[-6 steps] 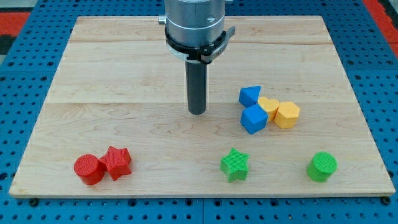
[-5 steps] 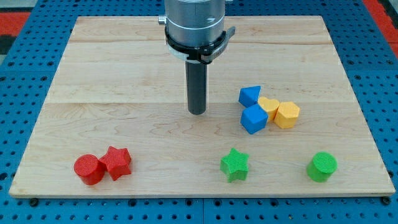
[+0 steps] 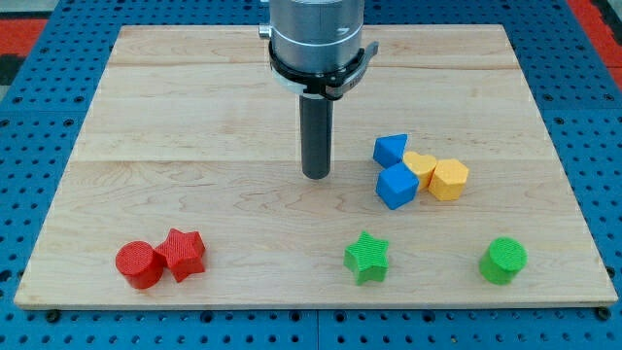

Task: Push both blue cube and yellow hexagon to right of the board

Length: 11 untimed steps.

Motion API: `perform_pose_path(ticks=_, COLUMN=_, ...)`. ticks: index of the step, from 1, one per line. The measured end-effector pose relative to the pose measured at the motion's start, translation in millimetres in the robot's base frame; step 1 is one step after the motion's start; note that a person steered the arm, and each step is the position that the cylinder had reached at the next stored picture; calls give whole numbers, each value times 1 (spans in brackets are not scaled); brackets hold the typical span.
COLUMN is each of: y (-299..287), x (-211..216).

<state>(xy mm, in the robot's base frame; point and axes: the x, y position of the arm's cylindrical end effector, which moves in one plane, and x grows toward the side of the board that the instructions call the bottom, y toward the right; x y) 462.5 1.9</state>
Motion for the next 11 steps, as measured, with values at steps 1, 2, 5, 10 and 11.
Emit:
perform_pose_path(ticks=1, y=0, x=0)
perform_pose_path(ticks=2, y=0, x=0)
perform_pose_path(ticks=5, y=18, x=10)
perform_pose_path(ticks=10, y=120, x=84)
perform_pose_path(ticks=11, y=166, x=67)
